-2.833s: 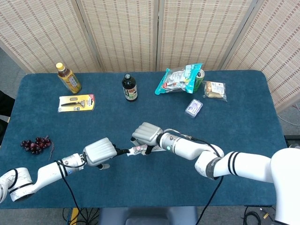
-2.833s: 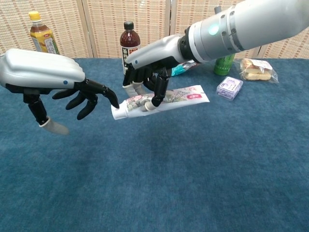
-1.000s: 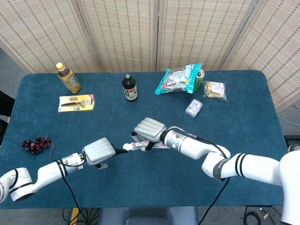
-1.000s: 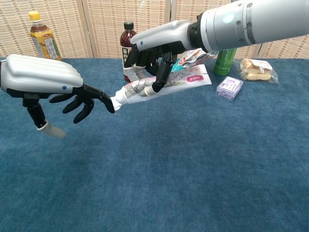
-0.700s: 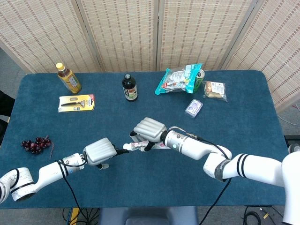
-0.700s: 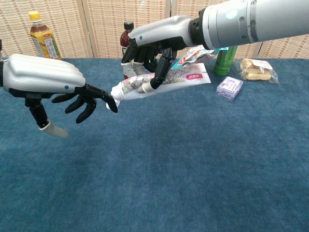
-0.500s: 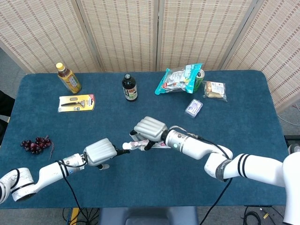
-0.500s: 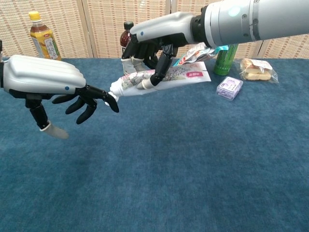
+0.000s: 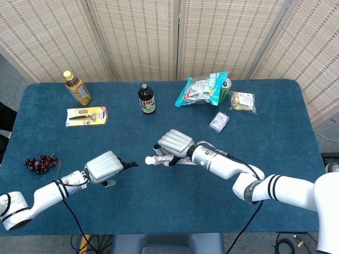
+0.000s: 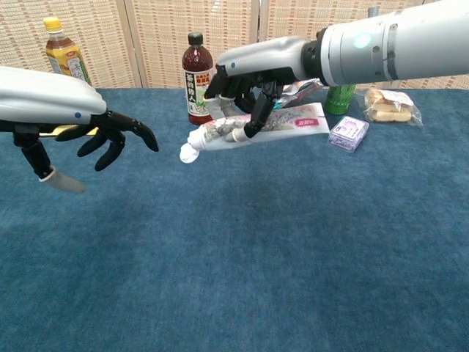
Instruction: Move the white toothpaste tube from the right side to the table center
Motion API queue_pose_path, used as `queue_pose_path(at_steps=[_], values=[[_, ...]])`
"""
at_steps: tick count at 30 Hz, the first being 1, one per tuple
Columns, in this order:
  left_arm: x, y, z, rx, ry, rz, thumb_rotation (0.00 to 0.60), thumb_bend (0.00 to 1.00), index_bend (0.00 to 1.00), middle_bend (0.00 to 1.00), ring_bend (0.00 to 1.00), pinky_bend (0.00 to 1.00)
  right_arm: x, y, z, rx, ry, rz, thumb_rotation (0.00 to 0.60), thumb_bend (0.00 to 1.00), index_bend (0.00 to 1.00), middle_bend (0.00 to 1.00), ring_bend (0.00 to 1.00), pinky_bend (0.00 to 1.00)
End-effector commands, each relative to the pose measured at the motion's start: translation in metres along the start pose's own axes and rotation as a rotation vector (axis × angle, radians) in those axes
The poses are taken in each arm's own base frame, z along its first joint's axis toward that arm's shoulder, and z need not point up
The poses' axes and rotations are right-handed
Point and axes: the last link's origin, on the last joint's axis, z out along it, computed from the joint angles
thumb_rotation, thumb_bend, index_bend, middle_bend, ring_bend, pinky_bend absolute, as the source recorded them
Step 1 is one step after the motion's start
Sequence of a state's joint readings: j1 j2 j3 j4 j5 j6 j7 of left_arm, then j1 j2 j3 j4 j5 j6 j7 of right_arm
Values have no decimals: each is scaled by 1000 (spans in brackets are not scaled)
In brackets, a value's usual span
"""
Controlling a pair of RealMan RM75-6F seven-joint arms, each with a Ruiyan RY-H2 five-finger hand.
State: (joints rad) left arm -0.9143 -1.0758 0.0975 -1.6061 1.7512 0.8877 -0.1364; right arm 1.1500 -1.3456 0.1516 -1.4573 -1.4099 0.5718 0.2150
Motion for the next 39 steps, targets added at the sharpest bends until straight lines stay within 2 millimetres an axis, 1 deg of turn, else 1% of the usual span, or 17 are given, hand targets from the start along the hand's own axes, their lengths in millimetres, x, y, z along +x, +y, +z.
queue_pose_path(at_steps=[1, 4, 7, 9, 12, 15, 16, 19, 21, 23, 25, 27, 31, 34, 37, 38, 39], values=[[0, -4, -4, 20, -2, 1, 600, 201, 152, 535, 565, 684, -12, 5, -1, -16, 3, 2, 600, 871, 873, 698, 642, 593], [0, -7, -8, 34, -5, 10, 600, 200, 152, 535, 564, 684, -23, 12, -4, -34, -1, -13, 600, 838, 845, 676, 615, 570], [1, -9, -11, 46, 1, 15, 600, 201, 152, 534, 563, 684, -32, 18, -6, -52, -10, -30, 600, 751, 766, 615, 557, 506], [2, -9, -12, 56, 6, 6, 600, 200, 152, 533, 563, 683, -39, 22, -8, -65, -21, -44, 600, 670, 661, 544, 495, 455], [3, -10, -13, 63, 13, 0, 600, 201, 152, 533, 563, 683, -48, 27, -8, -81, -38, -63, 600, 564, 499, 451, 409, 402], [3, -10, -12, 68, 13, -5, 600, 200, 152, 533, 563, 683, -53, 30, -9, -96, -46, -78, 600, 499, 376, 377, 353, 372], [3, -10, -12, 70, 12, -6, 600, 201, 152, 533, 563, 683, -53, 31, -9, -102, -49, -80, 600, 491, 348, 362, 340, 359], [4, -9, -12, 70, 11, -5, 600, 200, 152, 533, 563, 683, -51, 31, -9, -112, -53, -79, 600, 418, 205, 269, 252, 283], [5, -8, -12, 70, 12, -7, 600, 200, 152, 533, 563, 683, -49, 32, -10, -120, -58, -75, 600, 341, 59, 160, 162, 219], [5, -8, -12, 71, 15, -8, 600, 200, 152, 532, 562, 683, -44, 32, -12, -128, -43, -61, 600, 274, 3, 89, 121, 193], [5, -8, -12, 76, 19, -10, 600, 200, 152, 526, 557, 683, -38, 35, -18, -138, -21, -57, 600, 228, 0, 53, 105, 182], [5, -10, -13, 88, 21, -16, 600, 201, 151, 512, 543, 683, -32, 39, -26, -154, 8, -50, 600, 205, 0, 43, 98, 177], [4, -17, -17, 132, 45, -46, 600, 200, 146, 473, 502, 681, -17, 55, -53, -218, 74, -36, 600, 172, 0, 57, 97, 176], [4, -26, -24, 193, 89, -97, 600, 200, 140, 438, 441, 650, -10, 70, -82, -287, 134, -25, 600, 165, 0, 99, 97, 177], [3, -39, -36, 288, 132, -149, 600, 201, 134, 400, 379, 572, -6, 84, -117, -366, 200, -14, 600, 165, 0, 135, 114, 186], [2, -41, -38, 306, 139, -157, 600, 200, 133, 383, 363, 548, -5, 86, -123, -380, 209, -12, 600, 165, 0, 143, 119, 191], [1, -46, -44, 342, 150, -171, 600, 200, 134, 370, 354, 529, -5, 91, -135, -407, 230, -13, 600, 166, 0, 150, 121, 193]])
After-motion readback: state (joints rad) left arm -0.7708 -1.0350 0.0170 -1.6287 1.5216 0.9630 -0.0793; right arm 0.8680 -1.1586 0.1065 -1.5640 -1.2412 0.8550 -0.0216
